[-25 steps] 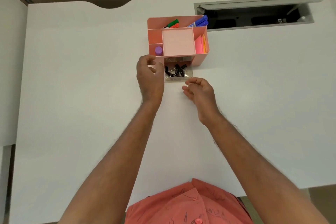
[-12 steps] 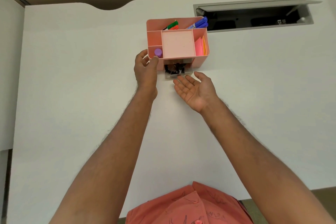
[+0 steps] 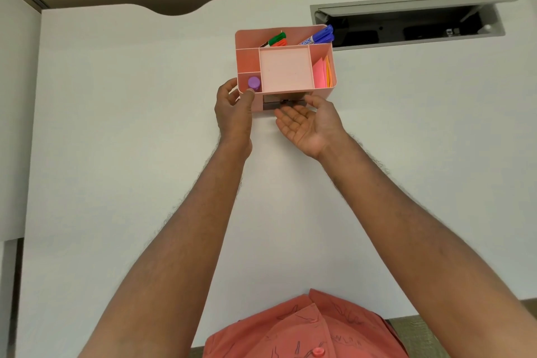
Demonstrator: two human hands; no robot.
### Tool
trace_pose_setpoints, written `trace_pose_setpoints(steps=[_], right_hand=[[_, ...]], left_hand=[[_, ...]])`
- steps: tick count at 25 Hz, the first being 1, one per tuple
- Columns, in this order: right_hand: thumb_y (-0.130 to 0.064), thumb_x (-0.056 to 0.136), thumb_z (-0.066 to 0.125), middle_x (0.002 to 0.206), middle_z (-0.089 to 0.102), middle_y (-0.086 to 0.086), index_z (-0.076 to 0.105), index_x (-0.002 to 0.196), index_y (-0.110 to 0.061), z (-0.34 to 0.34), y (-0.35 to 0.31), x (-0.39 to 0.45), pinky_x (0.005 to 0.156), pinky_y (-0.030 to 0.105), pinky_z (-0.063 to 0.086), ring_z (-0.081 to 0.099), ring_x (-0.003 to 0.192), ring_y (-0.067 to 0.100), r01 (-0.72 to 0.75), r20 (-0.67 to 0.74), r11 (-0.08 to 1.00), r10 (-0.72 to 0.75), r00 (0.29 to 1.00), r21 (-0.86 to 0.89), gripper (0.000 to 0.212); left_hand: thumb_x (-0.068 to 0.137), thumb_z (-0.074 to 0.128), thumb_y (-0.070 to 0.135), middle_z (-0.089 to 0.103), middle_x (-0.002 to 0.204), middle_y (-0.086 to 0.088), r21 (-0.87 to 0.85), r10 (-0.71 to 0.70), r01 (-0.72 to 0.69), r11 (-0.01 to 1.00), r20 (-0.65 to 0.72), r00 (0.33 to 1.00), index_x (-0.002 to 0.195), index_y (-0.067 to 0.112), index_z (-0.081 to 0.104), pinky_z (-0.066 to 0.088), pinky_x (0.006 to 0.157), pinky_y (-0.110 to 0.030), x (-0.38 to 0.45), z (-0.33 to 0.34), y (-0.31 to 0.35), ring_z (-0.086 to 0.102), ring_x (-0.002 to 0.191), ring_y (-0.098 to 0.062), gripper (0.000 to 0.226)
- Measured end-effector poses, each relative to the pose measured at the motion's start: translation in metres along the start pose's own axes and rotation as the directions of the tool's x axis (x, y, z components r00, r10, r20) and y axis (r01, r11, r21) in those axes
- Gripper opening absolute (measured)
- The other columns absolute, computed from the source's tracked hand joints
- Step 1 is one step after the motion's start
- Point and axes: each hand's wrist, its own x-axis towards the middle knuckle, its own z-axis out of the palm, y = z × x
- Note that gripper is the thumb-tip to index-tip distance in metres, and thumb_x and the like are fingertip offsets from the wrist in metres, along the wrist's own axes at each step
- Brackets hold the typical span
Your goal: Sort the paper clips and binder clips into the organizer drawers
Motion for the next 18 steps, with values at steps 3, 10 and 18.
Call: trace_pose_setpoints(steps=[3, 10, 18], right_hand=[[-0.025, 0.102, 0.052, 0.132, 0.065, 0.011, 0.055, 0.127, -0.009, -0.007, 0.005, 0.000, 0.097, 0.040, 0.055, 0.066, 0.118, 0.029, 0.059, -0.017, 0.987, -0.062, 0.998, -0.153, 0.030], [-0.031, 0.102, 0.050, 0.143, 0.054, -0.003, 0.050, 0.139, -0.022, -0.055, 0.016, 0.001, 0.099, 0.031, 0.045, 0.053, 0.123, 0.016, 0.337, 0.195, 0.138, -0.592, 0.782, -0.931, 0.038], [-0.044, 0.106, 0.041, 0.169, 0.018, 0.010, 0.027, 0.158, -0.012, -0.092, 0.013, -0.008, 0.125, 0.044, 0.022, 0.015, 0.157, 0.031, 0.164, 0.450, -0.545, -0.447, 0.773, -0.823, 0.063]], left_hand=[[0.091, 0.069, 0.037, 0.062, 0.134, 0.003, 0.092, 0.025, -0.024, 0.995, -0.018, 1.000, 0.127, 0.035, 0.054, 0.053, 0.100, -0.034, 0.000, -0.001, -0.003, 0.058, 0.122, -0.016, 0.039], [0.101, 0.050, 0.047, 0.037, 0.156, 0.002, 0.560, 0.281, -0.241, 0.793, 0.016, 0.960, 0.149, 0.022, 0.034, 0.035, 0.108, -0.031, -0.026, -0.020, -0.039, 0.033, 0.144, -0.018, 0.057], [0.104, 0.043, 0.040, 0.017, 0.166, -0.012, 0.850, 0.324, -0.442, 0.285, 0.349, 0.879, 0.154, 0.006, 0.026, 0.013, 0.127, -0.041, -0.057, -0.040, -0.054, 0.013, 0.154, -0.030, 0.063]])
